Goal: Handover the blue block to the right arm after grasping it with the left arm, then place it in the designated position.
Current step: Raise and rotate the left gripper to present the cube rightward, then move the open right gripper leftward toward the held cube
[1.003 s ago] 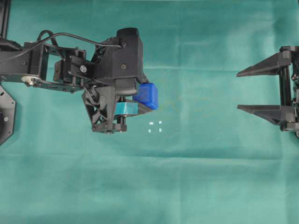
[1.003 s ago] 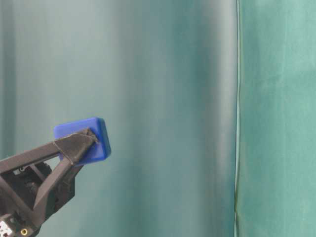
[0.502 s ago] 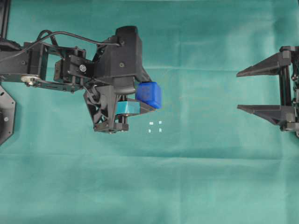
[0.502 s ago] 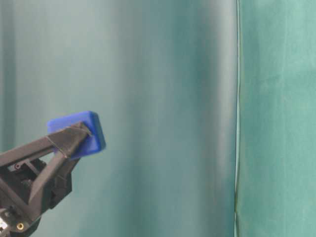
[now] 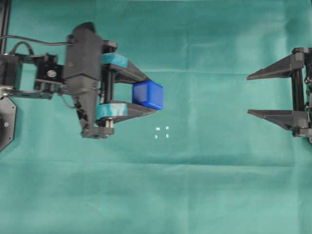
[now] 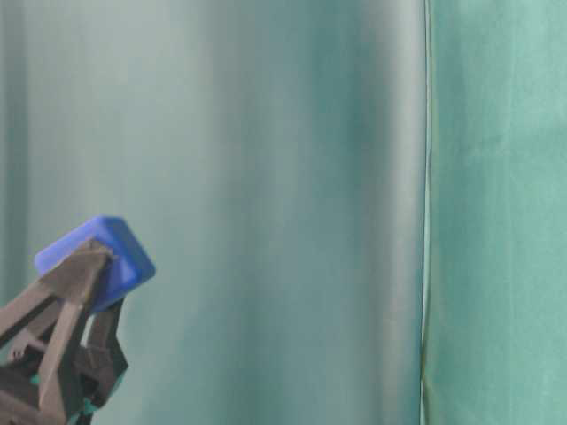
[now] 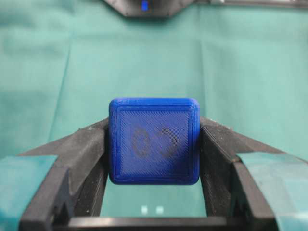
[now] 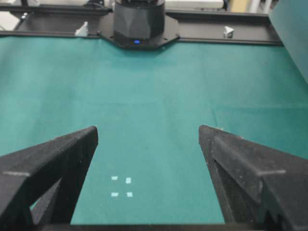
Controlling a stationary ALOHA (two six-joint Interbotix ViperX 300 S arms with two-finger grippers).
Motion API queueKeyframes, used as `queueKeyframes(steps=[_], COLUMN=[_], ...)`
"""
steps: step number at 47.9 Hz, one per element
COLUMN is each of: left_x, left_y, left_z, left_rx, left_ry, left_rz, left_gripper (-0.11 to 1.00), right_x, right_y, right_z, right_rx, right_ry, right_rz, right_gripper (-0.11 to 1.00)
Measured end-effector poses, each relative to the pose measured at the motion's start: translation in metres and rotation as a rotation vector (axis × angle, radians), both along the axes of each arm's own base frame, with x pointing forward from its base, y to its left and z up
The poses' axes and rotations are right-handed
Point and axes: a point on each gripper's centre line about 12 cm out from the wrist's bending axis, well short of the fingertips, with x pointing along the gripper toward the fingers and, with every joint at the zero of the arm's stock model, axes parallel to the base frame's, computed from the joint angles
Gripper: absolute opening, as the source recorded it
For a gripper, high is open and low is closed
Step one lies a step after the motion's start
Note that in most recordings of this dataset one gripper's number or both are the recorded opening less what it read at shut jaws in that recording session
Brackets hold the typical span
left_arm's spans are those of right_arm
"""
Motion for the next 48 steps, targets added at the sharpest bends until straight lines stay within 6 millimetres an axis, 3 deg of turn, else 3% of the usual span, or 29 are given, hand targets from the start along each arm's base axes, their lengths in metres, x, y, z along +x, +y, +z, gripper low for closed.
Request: queueKeyframes(steps=[10,37,48], left_x=[-0.01,-0.01,-0.01], left_y=[0.0,0.001,0.001], left_z=[-0.008,-0.008,-0.008], left_rx=[-0.007,-0.01,-0.01], left_ry=[-0.097,-0.109,-0.109], left_rz=[0.002,0.003,0.003], left_gripper=[0.47,0.47,0.47], right_x=[0.0,0.001,0.004], right_y=[0.0,0.0,0.002], right_z=[0.002,0.003,0.014], right_rx=[-0.015,-0.027,-0.133], right_ry=[-0.004,-0.007,-0.028], right_rz=[0.002,0.007,0.026], right_gripper=[0.93,0.93,0.93])
